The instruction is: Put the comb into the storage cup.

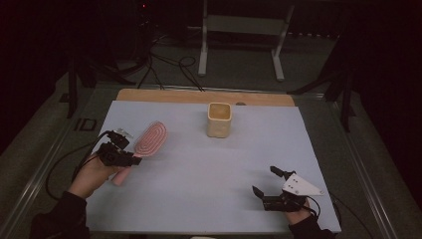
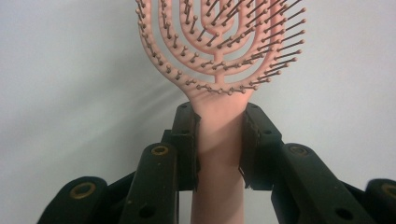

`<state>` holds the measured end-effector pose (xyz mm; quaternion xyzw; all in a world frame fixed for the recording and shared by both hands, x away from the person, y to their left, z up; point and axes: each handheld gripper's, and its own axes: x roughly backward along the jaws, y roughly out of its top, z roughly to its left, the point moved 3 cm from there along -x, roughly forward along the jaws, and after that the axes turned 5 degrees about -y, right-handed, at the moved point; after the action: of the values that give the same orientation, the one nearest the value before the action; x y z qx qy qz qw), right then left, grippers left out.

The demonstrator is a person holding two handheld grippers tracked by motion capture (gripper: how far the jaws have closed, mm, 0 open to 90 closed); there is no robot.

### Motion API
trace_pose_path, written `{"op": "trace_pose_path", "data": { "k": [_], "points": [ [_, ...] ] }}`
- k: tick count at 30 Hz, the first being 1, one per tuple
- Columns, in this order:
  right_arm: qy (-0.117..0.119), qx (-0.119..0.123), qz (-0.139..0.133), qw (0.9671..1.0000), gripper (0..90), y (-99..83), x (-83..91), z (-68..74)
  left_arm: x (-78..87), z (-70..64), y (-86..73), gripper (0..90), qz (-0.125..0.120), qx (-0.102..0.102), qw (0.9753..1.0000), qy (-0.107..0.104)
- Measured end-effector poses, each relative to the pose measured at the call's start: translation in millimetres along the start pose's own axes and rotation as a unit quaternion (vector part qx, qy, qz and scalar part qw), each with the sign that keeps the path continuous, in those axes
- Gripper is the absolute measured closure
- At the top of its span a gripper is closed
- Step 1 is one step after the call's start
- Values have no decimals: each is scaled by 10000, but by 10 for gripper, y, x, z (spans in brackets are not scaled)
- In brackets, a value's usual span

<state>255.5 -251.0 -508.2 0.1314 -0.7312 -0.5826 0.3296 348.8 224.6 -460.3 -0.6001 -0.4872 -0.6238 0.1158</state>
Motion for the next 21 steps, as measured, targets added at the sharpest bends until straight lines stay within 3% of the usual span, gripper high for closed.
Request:
{"op": "trace_pose_path", "data": {
  "k": [12, 21],
  "points": [
    [8, -16, 0, 10000, 93, 1, -3, 1, -17, -162, 251, 702, -463, -172, 9987, -78],
    [25, 5, -6, 10000, 93, -2, -3, 0, -27, -283, 434, 701, -816, -315, 9961, -102]
  ]
}}
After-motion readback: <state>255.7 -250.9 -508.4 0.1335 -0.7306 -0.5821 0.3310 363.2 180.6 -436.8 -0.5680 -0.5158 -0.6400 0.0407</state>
